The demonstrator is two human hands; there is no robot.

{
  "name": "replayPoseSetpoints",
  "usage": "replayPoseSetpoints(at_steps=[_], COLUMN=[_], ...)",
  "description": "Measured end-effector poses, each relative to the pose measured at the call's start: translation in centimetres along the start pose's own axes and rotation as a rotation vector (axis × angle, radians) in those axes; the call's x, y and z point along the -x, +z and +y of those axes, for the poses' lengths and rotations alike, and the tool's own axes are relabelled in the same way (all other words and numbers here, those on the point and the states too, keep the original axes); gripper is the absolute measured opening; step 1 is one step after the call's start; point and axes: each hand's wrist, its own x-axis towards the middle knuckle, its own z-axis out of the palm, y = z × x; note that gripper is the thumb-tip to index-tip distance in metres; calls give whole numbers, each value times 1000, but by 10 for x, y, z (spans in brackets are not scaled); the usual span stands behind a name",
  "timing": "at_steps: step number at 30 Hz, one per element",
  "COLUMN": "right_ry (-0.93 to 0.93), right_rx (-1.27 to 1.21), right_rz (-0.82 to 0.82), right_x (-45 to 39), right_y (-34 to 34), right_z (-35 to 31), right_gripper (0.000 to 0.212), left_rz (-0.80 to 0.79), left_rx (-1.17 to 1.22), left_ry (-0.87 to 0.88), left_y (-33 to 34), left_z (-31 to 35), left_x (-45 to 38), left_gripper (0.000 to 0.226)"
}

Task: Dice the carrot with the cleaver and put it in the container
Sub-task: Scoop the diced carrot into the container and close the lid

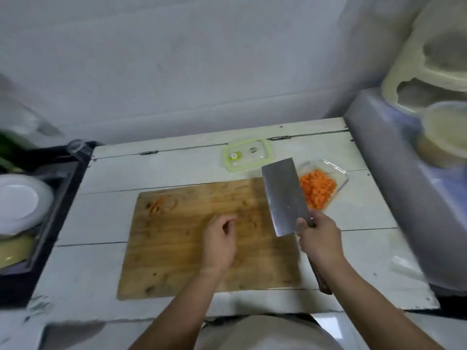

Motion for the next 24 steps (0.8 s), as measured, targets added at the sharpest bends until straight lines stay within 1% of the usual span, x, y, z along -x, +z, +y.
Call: replayPoseSetpoints(at_steps=[3,6,8,10,12,13,15,16,17,18,19,20,21,22,23,24], right_ry=[-30,20,54,60,68,74,78,96,122,142,155,161,174,191,207,205], right_rx=[99,90,71,81,63,61,63,58,50,52,55,55,54,49,46,51], right_rz=[-152,-229,-234,-203,-154,-138,-107,-90,-78,-68,-57,-43,-35,-31,-23,1], right_x=[12,24,28,36,46,50,59,63,67,71,75,77,81,82,82,79], right_y=[56,104,127,144,160,167,177,180,181,181,180,180,178,176,173,170], right_z=[-7,-5,-8,-24,-42,-49,-59,-61,-63,-65,-66,-64,-64,-62,-61,-58], right_gripper=[15,18,23,17,8,7,9,8,7,7,7,7,9,9,8,9], left_rz=[131,244,274,286,266,252,212,185,148,83,-16,-139,-264,-350,-377,-345], left_rx=[-27,-38,-51,-91,-156,-191,-254,-289,-343,-418,-517,-623,-732,-845,-957,-1053], left_ry=[-103,-172,-192,-135,-49,-16,42,110,220,361,507,629,707,734,720,681], left_y=[-53,-103,-128,-149,-167,-175,-187,-190,-192,-190,-187,-182,-176,-171,-167,-166], left_z=[-55,-100,-119,-133,-144,-147,-151,-150,-147,-145,-141,-136,-131,-126,-123,-122], left_x=[17,11,6,-3,-21,-34,-61,-73,-82,-91,-99,-104,-109,-112,-114,-115], left_gripper=[23,25,26,27,25,23,25,27,31,37,42,47,51,56,59,62])
